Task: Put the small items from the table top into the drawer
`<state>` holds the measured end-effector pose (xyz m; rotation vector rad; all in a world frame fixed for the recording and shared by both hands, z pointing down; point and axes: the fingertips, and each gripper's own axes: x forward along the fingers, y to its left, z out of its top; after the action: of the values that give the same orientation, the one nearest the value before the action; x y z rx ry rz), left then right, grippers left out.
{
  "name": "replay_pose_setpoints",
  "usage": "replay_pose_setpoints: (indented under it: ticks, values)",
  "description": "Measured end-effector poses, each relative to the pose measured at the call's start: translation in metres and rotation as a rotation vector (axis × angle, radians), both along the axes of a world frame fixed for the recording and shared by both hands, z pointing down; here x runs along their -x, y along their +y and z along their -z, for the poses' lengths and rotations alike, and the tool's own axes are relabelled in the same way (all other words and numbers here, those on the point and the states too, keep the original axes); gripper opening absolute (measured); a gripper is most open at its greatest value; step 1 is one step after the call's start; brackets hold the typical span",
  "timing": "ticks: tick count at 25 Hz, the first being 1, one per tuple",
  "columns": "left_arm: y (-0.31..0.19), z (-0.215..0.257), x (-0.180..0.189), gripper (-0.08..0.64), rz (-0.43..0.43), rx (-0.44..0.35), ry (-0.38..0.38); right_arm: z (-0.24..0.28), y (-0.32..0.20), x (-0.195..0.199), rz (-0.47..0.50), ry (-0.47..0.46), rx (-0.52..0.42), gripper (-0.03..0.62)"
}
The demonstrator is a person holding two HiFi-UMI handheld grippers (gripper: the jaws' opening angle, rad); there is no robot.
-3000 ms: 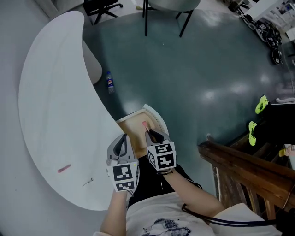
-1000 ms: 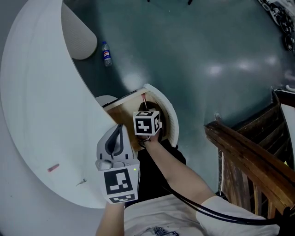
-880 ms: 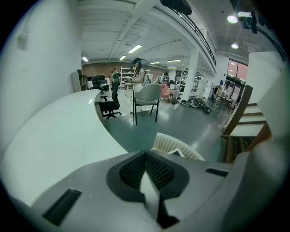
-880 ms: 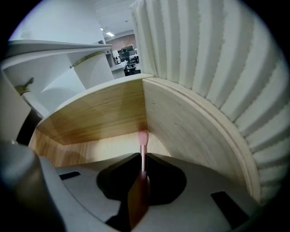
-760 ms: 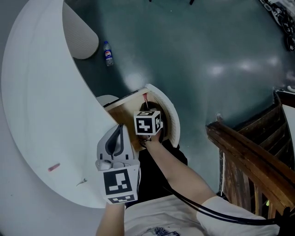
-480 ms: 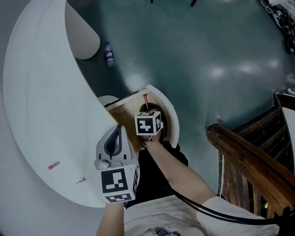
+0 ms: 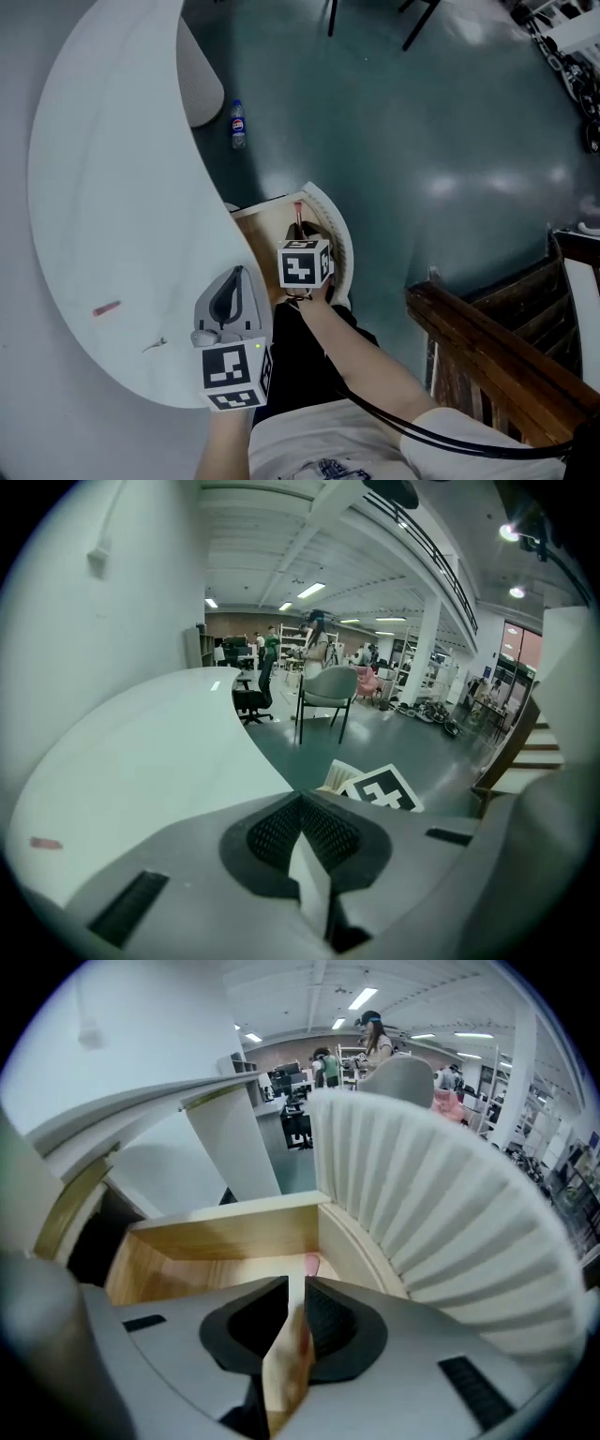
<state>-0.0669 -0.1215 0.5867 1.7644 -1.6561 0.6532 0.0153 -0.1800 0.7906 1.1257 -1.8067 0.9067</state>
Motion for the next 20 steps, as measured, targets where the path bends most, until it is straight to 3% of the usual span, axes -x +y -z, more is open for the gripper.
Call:
replay_pose_setpoints:
  ticks: [7, 11, 16, 20]
  values:
    - [0.035, 0.041, -0.009, 0.034, 0.103, -0.066, -0.019, 0.081, 0.034, -0.001, 0.155, -0.085, -0.063, 0.061]
    - [0.056, 0.071, -0.016, 0.034, 0.155, -0.117, -0.040, 0.133, 0.050, -0.012, 0.197, -0.148, -0.122, 0.061]
    - [0.086, 0.105, -0.026, 0.034, 0.182, -0.170, -0.068, 0.196, 0.068, -0.033, 0.245, -0.203, -0.182, 0.061]
    - [0.102, 0.136, -0.032, 0.034, 0.201, -0.235, -0.068, 0.247, 0.082, -0.042, 0.346, -0.250, -0.247, 0.061]
